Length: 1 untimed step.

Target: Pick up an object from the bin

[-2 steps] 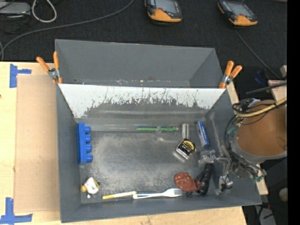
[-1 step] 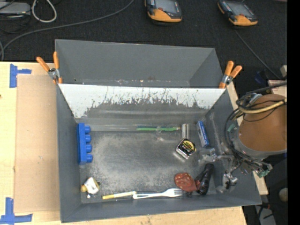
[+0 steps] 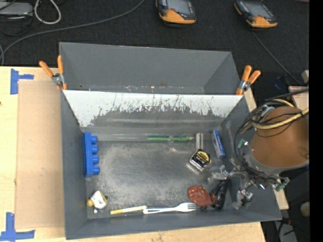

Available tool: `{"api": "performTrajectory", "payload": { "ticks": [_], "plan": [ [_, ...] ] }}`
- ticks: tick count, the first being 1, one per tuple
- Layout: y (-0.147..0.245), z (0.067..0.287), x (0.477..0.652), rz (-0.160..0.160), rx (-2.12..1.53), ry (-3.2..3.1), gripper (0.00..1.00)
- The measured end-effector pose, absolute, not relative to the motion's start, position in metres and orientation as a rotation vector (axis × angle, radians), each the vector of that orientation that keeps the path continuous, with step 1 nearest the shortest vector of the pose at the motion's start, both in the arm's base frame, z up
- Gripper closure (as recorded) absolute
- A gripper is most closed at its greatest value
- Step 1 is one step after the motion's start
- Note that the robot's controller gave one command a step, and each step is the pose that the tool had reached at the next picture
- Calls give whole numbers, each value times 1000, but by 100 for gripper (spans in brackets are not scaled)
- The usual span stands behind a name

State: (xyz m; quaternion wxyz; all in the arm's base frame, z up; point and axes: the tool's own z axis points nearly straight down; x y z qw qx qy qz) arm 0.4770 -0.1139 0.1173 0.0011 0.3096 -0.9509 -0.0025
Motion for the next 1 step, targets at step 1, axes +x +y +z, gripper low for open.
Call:
{"api": "performTrajectory", "payload": {
  "ticks": [1],
  "plan": [
    [-121, 69, 496, -5, 1097, -2945, 0]
  ]
}}
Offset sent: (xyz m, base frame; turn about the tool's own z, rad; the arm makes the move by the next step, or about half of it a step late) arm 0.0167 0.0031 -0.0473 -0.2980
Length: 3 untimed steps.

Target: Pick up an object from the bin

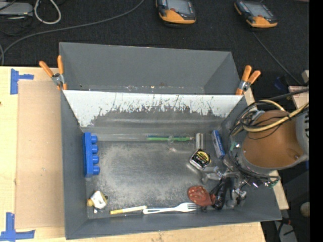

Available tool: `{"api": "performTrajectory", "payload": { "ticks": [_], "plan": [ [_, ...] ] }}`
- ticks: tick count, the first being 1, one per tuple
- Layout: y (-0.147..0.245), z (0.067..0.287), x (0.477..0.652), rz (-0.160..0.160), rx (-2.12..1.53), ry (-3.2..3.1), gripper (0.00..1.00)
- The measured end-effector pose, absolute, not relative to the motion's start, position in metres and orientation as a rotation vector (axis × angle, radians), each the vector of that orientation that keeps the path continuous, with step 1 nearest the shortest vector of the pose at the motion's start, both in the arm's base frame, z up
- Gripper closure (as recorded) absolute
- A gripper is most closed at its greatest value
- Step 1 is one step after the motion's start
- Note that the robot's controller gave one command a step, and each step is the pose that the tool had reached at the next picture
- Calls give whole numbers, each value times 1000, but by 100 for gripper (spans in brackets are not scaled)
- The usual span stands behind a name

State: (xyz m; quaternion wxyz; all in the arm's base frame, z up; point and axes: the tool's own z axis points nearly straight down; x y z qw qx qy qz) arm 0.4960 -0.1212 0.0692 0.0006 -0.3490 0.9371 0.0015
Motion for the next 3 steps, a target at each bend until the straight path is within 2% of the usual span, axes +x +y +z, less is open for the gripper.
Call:
{"api": "performTrajectory", "payload": {
  "ticks": [1, 2, 3],
  "plan": [
    [-109, 70, 494, 6, -1403, 2809, 100],
    [-109, 70, 494, 6, -1404, 2808, 100],
    [-108, 91, 493, 12, -1400, 2813, 100]
  ]
}}
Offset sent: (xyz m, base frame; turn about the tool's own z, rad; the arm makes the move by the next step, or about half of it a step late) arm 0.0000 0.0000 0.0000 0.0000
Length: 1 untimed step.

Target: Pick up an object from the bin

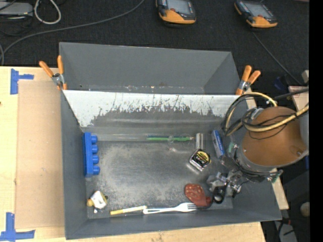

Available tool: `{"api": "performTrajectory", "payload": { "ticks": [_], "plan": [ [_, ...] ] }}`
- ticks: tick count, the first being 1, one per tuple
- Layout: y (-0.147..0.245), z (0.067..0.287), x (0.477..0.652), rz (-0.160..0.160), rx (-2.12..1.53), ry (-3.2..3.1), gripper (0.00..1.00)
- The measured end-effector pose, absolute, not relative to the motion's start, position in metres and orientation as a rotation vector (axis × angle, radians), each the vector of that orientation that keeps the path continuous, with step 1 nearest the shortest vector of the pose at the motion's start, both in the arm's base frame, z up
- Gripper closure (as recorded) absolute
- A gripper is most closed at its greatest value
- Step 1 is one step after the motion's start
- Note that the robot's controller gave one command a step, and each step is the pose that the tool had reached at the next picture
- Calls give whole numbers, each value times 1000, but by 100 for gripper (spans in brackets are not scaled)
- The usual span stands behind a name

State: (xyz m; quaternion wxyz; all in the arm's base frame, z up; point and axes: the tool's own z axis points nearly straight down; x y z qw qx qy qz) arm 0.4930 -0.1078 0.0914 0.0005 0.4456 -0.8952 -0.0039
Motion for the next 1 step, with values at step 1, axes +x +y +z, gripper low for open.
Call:
{"api": "performTrajectory", "payload": {
  "ticks": [1],
  "plan": [
    [-107, 106, 493, -14, 1396, -2813, 100]
  ]
}}
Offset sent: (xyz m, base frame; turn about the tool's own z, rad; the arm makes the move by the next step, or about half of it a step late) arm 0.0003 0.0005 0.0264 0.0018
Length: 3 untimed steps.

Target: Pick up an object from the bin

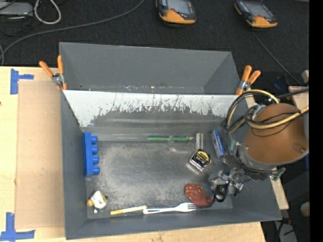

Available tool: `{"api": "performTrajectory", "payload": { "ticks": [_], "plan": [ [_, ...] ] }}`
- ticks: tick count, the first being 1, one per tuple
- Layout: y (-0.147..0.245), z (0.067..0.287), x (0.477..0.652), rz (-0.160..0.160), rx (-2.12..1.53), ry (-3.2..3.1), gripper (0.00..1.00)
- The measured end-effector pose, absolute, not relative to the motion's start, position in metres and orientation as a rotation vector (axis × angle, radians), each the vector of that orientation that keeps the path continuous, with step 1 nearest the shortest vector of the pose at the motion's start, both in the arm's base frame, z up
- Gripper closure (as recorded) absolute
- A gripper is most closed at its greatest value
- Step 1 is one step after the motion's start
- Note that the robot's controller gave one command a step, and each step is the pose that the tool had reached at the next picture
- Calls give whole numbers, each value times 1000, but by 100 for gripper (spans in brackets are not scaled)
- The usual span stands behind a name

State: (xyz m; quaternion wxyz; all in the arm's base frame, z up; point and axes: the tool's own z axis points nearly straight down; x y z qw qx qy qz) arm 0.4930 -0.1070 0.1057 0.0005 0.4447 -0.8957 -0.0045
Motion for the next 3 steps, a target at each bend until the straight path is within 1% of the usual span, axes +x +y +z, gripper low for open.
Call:
{"api": "performTrajectory", "payload": {
  "ticks": [1, 2, 3],
  "plan": [
    [-106, 113, 493, -15, 1394, -2815, 100],
    [-105, 144, 491, -23, 1388, -2812, 100],
    [-105, 166, 492, -26, 1384, -2814, 100]
  ]
}}
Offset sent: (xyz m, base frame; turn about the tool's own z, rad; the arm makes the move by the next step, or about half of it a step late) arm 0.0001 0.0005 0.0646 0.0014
